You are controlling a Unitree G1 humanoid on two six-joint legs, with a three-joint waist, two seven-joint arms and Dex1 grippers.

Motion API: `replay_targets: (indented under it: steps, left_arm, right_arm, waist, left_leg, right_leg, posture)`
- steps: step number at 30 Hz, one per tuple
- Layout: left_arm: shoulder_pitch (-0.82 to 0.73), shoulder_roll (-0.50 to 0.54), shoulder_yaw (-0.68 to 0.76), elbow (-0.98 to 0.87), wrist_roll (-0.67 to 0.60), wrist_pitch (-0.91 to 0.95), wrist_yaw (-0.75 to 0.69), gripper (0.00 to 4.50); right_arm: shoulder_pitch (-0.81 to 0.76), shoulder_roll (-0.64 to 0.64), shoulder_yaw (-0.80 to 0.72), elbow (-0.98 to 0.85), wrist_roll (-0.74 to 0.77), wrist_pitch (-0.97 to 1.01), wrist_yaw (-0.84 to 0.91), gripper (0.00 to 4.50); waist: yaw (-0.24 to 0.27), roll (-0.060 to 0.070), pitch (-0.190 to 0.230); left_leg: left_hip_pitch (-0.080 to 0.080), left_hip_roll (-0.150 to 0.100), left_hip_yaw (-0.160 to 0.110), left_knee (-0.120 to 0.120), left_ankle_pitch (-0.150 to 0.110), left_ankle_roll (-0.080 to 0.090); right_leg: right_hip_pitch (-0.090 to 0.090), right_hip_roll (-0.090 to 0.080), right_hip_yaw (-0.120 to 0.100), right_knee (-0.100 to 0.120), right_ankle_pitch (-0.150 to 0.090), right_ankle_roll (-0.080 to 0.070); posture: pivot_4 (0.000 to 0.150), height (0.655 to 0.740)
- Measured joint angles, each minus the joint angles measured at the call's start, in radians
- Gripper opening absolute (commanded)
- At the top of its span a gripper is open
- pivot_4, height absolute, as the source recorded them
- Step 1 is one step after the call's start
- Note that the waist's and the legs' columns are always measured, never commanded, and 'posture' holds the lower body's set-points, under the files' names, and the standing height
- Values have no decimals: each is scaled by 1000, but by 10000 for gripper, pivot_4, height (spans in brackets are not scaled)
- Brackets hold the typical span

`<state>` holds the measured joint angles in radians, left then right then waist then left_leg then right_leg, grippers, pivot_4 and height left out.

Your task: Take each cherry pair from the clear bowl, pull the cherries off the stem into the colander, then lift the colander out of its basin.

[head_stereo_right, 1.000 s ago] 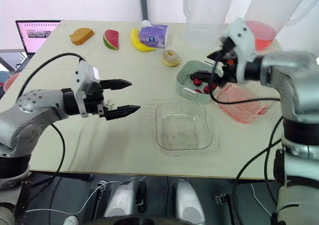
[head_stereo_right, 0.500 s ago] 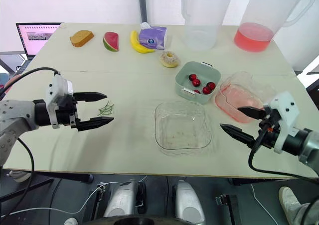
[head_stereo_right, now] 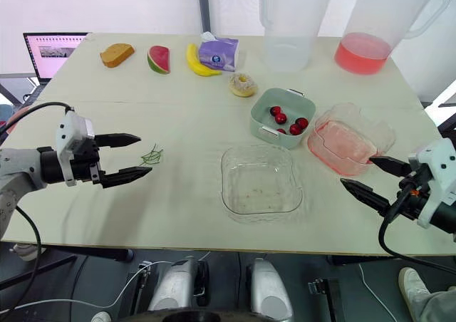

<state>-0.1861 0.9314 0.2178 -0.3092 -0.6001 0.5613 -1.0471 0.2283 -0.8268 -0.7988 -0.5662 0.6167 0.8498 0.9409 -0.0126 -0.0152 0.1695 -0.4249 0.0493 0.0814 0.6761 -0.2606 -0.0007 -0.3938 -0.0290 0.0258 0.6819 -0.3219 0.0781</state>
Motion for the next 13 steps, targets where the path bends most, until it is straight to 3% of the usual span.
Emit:
replay_targets:
  steps: [13]
  left_arm:
    - [14,-2,1,0,-1,-2,6,45000]
  right_arm:
    - [0,-17,28,-9,57,-4,-34,44694]
  waist:
    - [0,0,0]
  left_leg:
    - [0,0,0,0,0,0]
  right_leg:
    - [0,0,0,0,0,0]
  posture:
    - [1500,7400]
